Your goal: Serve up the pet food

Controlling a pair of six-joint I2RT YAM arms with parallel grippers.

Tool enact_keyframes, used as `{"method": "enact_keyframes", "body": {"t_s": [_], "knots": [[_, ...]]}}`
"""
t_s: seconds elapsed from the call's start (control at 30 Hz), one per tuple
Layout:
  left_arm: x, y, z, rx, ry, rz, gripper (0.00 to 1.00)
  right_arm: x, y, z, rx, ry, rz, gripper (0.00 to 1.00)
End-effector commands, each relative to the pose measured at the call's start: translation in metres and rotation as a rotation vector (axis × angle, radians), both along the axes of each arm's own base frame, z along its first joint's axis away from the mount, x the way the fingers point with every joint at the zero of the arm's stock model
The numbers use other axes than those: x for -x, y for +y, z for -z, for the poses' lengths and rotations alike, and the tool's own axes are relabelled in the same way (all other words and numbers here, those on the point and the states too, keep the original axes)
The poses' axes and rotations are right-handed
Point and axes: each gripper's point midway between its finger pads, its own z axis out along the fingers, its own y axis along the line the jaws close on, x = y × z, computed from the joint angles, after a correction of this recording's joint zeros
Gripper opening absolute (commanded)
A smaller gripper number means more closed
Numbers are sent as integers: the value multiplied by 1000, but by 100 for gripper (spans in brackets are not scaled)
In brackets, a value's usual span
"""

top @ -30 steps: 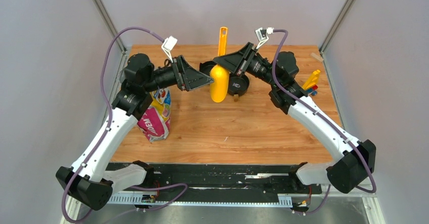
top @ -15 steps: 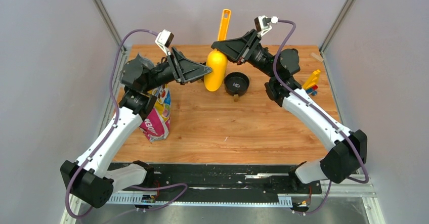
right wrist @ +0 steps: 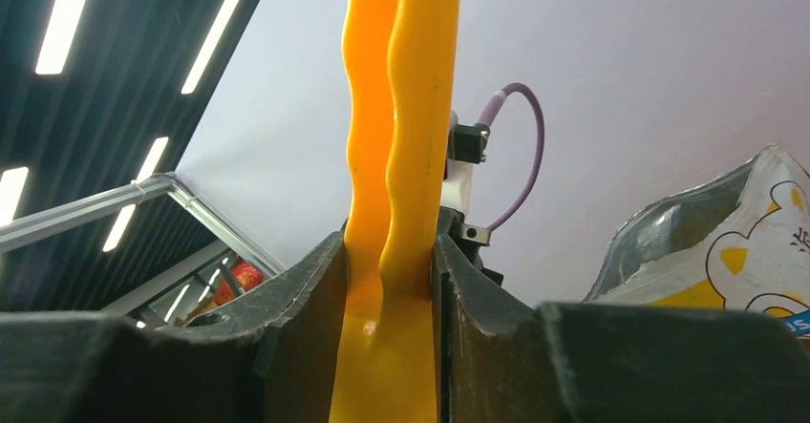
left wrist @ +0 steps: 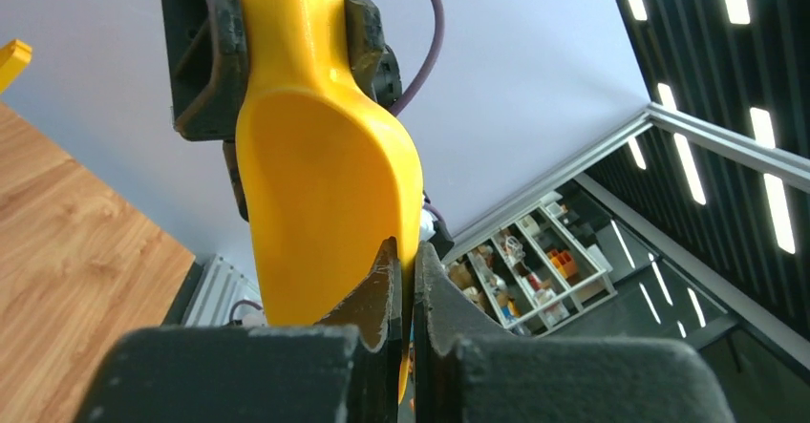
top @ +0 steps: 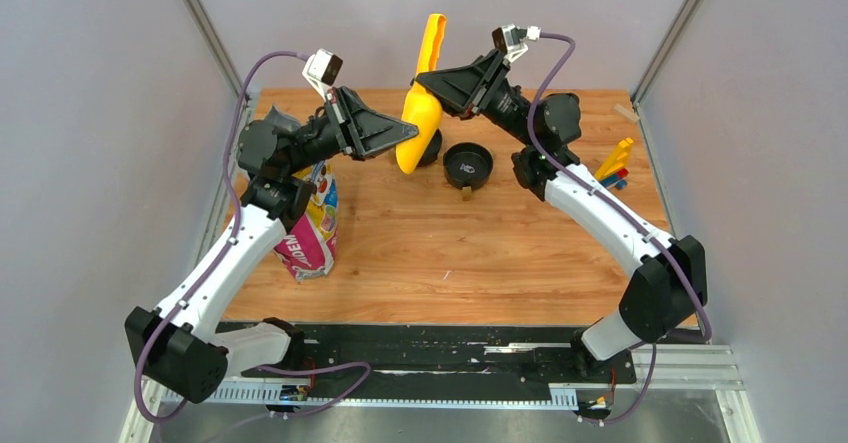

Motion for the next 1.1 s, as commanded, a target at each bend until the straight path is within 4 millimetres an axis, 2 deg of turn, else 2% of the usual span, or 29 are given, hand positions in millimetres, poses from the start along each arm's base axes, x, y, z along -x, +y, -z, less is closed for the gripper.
{"method": "enact_keyframes", "body": {"t_s": [0.0,0.17,0.2,0.23,0.27,0.3,0.33,0.37,0.4,0.43,0.47,0.5,0.53,0.57,0.6,0.63,0.73,0.8,0.97,1.07], "knots": [[11,5,-24,43,-85,-8,0,14,-2,-20,-29,-90,-8,41],[7,4,-16,-18,-117,-53,0,9,-6,-6,20,-46,65,78],[3,2,-8,-55,-121,-68,0,8,-7,-3,43,-39,82,83],[5,2,-10,-69,-144,-75,0,8,-8,0,71,-36,100,87],[0,1,0,-119,-146,-93,0,6,-9,3,107,-34,125,90],[3,2,-3,-140,-176,-102,0,4,-10,8,148,-24,151,92],[1,1,10,-206,-203,-113,0,3,-12,12,186,-16,179,94],[3,3,5,-233,-244,-123,0,5,-17,14,219,-24,213,95],[3,5,14,-317,-288,-140,0,6,-22,15,249,-33,246,96],[1,8,35,-413,-322,-145,0,5,-26,19,293,-50,285,97],[4,11,31,-446,-374,-156,0,6,-31,22,331,-66,309,97],[4,16,50,-538,-418,-150,0,8,-34,22,363,-91,321,97],[4,20,49,-570,-459,-165,0,11,-37,24,398,-115,325,97],[5,26,64,-646,-502,-159,0,14,-38,24,429,-146,325,96],[2,31,61,-679,-543,-193,0,18,-39,27,471,-161,315,95],[0,36,71,-739,-591,-200,0,21,-40,28,504,-175,308,94],[-14,49,71,-841,-687,-279,0,34,-42,22,553,-252,280,93],[-17,52,72,-873,-763,-277,0,40,-44,19,566,-291,271,93],[-12,55,81,-905,-1014,-225,0,34,-48,22,595,-309,258,92],[-8,57,86,-914,-1117,-212,0,32,-39,29,617,-368,206,90]]}}
